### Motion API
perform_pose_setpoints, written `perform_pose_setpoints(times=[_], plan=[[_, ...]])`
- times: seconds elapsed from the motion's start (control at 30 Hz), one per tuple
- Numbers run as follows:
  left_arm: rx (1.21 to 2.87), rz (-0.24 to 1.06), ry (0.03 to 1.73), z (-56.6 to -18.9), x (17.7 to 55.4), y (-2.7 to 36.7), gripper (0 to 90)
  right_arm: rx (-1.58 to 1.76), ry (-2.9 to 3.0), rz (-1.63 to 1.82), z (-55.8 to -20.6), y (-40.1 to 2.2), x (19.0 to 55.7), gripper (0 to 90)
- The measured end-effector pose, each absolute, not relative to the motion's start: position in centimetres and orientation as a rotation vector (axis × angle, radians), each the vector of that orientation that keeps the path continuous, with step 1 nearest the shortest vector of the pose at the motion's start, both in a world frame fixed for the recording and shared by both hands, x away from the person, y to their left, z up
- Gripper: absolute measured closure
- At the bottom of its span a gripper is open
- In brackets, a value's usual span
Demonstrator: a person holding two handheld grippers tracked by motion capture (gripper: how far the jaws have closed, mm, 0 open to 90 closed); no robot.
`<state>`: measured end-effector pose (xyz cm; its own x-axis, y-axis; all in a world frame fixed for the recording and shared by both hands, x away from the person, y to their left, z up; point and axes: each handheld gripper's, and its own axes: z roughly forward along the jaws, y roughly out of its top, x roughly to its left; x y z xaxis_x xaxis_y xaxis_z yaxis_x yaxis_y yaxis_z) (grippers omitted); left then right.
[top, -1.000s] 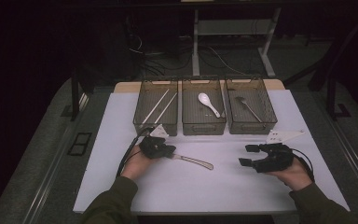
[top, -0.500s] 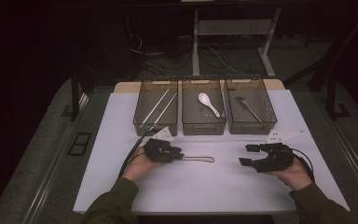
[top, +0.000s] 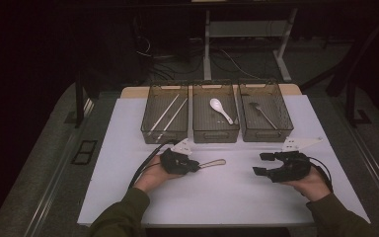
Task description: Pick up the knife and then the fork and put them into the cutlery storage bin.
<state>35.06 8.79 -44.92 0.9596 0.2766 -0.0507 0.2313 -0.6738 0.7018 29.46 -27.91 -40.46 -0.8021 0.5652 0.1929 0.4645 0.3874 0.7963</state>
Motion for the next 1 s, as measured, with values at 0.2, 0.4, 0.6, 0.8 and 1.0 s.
perform_pose_setpoints(times=[0.2, 0.4, 0.6, 0.8, 1.0], plan=[[2.349, 0.076, 0.337, -44.7, 34.9, 8.7, 79.1, 0.913, 2.536, 1.392, -40.4, -27.7, 29.6, 35.2], [2.345, 0.004, 0.324, -44.2, 34.7, 8.8, 79.1, 0.826, 2.586, 1.382, -39.9, -26.9, 30.1, 33.1], [2.355, -0.031, 0.261, -43.5, 34.0, 7.8, 79.1, 0.691, 2.658, 1.368, -39.1, -24.7, 31.2, 32.1], [2.340, -0.043, 0.210, -42.4, 33.2, 6.9, 79.1, 0.556, 2.762, 1.314, -38.8, -21.5, 31.8, 32.2], [2.333, -0.055, 0.154, -41.4, 32.4, 6.2, 79.0, 0.377, 2.863, 1.204, -39.4, -18.3, 32.3, 32.0]])
